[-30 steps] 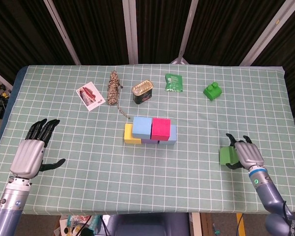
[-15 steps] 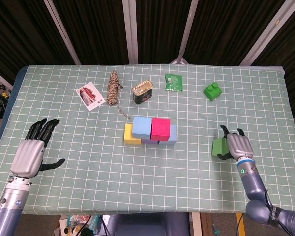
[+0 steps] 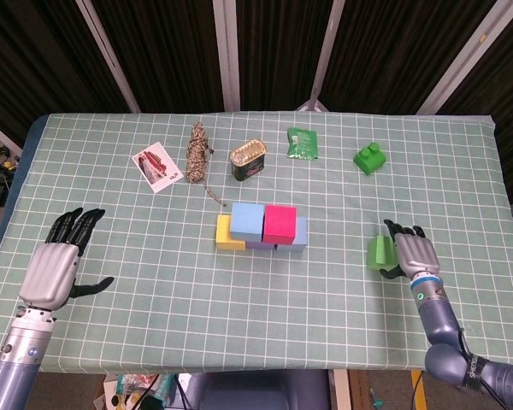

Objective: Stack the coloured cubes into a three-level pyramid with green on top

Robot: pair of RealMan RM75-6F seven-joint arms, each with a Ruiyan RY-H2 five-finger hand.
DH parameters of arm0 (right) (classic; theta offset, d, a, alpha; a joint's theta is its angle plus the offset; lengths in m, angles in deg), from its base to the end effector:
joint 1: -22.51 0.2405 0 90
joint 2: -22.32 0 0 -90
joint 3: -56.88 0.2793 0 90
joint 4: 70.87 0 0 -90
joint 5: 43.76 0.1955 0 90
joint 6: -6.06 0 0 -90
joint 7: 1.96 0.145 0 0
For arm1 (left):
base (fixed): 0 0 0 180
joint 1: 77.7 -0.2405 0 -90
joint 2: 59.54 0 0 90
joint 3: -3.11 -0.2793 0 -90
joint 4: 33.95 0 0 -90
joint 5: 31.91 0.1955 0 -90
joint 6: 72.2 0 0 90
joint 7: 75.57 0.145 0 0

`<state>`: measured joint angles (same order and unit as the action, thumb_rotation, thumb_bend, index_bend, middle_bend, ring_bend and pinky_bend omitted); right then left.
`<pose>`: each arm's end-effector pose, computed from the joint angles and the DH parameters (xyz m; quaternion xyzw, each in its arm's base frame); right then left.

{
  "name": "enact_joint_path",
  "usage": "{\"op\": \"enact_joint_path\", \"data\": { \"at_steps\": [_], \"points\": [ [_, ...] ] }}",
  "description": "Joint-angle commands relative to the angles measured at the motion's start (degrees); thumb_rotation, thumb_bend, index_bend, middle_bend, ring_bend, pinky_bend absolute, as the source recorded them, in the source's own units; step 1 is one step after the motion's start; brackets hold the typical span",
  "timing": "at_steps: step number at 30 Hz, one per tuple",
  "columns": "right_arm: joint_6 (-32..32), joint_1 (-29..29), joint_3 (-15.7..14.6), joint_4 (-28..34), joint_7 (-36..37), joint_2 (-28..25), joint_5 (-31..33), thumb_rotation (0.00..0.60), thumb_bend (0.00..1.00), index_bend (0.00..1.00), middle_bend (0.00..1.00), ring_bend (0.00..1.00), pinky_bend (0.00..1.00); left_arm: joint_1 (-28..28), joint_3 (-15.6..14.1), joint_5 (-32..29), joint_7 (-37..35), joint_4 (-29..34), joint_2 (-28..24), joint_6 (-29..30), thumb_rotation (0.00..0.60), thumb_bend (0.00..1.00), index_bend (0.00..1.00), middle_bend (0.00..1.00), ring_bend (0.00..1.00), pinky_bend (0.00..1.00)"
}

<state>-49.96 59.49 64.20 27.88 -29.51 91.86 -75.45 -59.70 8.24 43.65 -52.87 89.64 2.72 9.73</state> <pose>-0.2712 -0.3287 0.0979 0.6206 -0.5370 0.2070 0.5326 -0.1939 0.2274 0.1638 -0.6148 -0.4075 -0.4384 0.5136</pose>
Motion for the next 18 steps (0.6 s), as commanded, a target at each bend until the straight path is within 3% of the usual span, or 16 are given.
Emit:
{"op": "enact_joint_path", "data": {
  "at_steps": [1, 18],
  "points": [
    [0.24, 0.06, -0.32, 0.33, 0.0, -0.46, -0.41, 0.6, 0.24, 0.0, 0.1, 0.11, 0.0, -0.05, 0.02, 0.09, 0.07, 0.0, 0.04, -0.06, 0.6, 0.07, 0.03, 0.07, 0.02, 0.04],
    [1.44, -0.54, -2.14, -1.64, 2.14, -1.6, -5.33, 0.6, 0.26, 0.0, 0.13, 0.11, 0.0, -0.46, 0.11, 0.99, -0.03, -0.19, 0.5, -0.55, 0.6, 0.07, 0.03, 0.07, 0.02, 0.04]
  ]
}}
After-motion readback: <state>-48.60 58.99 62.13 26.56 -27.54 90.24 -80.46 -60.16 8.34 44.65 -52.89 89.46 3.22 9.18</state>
